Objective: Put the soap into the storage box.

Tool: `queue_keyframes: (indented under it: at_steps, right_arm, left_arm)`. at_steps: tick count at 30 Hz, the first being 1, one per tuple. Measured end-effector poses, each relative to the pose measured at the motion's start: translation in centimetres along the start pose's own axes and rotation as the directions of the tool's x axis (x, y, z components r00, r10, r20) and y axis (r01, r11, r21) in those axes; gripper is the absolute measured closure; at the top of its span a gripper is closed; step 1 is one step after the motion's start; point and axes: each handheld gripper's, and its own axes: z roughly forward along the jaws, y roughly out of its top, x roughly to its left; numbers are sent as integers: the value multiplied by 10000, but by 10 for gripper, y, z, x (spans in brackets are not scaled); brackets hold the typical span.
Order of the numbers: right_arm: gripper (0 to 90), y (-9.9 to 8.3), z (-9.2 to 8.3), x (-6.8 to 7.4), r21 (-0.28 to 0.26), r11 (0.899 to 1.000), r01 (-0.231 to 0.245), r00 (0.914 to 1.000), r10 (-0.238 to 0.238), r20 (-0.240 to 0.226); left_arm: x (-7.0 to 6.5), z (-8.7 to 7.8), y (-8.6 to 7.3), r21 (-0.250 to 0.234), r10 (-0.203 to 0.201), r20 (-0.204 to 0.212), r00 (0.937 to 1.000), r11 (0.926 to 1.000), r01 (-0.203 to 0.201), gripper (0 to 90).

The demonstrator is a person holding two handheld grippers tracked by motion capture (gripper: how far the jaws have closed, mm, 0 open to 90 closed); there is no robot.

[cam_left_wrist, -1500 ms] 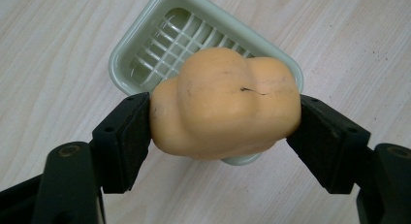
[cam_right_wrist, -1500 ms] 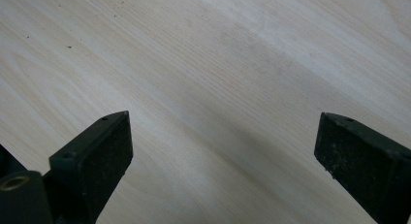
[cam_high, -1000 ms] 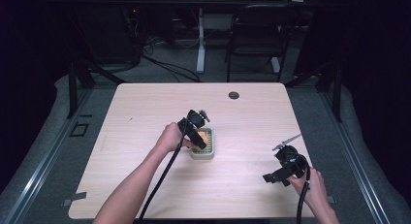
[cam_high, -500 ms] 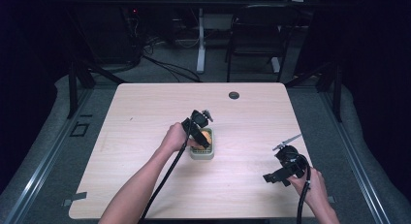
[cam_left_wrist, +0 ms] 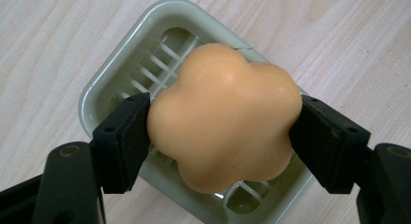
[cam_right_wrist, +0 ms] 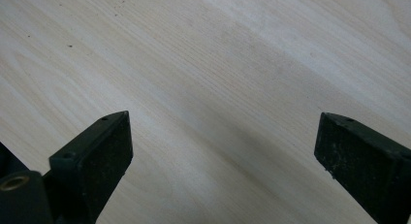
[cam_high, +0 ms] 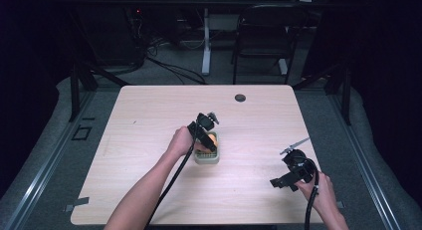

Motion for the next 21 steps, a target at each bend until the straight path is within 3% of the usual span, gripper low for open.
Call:
queue_keyframes:
  at_steps: [11, 20, 21]
  right_arm:
    - [62, 0, 0, 0, -87, 10000, -47, 10000, 47, 23]
    - [61, 0, 0, 1, -157, 9998, -102, 9999, 101, -47]
    - [61, 0, 0, 1, -211, 9997, -126, 9999, 127, 36]
  left_arm:
    - [6, -15, -8, -714, -538, -138, 9985, 9961, 527, 121]
    - [-2, -48, -23, -1353, -457, -288, 9985, 9899, 414, 46]
    - [-4, -58, -28, -1430, -410, -297, 9987, 9891, 364, 25]
